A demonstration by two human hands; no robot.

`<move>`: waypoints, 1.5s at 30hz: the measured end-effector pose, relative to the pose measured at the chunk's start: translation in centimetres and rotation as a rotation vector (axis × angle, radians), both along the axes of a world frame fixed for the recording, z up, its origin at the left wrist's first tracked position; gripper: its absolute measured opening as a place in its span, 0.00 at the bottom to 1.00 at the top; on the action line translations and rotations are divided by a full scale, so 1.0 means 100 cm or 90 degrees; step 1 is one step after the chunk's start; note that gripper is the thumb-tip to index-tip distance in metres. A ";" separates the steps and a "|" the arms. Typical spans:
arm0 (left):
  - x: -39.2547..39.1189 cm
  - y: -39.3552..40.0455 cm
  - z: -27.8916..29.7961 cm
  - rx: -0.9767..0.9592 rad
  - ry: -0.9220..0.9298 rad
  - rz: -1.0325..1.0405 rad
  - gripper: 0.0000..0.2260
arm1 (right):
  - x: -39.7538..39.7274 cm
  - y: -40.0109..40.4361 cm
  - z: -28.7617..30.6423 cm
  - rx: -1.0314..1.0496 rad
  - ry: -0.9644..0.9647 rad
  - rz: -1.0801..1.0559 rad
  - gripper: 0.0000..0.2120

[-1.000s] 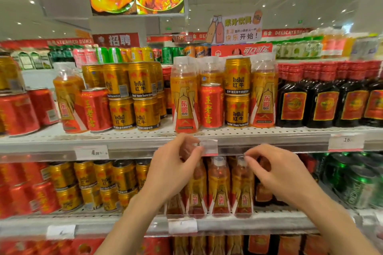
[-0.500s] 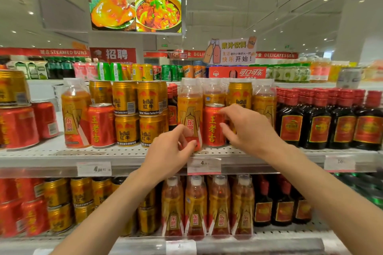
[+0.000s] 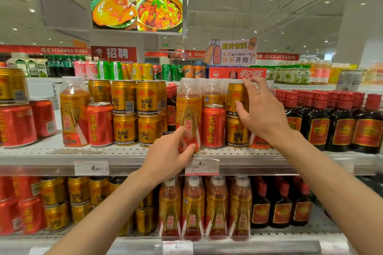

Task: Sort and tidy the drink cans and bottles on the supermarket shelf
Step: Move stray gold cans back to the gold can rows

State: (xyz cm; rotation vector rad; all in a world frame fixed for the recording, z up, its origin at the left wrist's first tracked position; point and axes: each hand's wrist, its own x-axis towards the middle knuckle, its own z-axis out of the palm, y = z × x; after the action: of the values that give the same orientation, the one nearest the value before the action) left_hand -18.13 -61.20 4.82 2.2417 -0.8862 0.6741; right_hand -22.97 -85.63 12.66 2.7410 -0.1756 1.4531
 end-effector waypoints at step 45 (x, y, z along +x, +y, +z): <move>-0.008 0.089 -0.004 -0.130 0.133 -0.217 0.30 | -0.051 0.144 -0.048 0.560 0.073 0.357 0.19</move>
State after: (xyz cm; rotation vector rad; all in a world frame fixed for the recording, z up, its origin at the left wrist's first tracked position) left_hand -18.88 -52.28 4.40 1.8784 -1.0122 0.3478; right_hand -28.05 -71.23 7.89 3.8209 -0.0402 1.5874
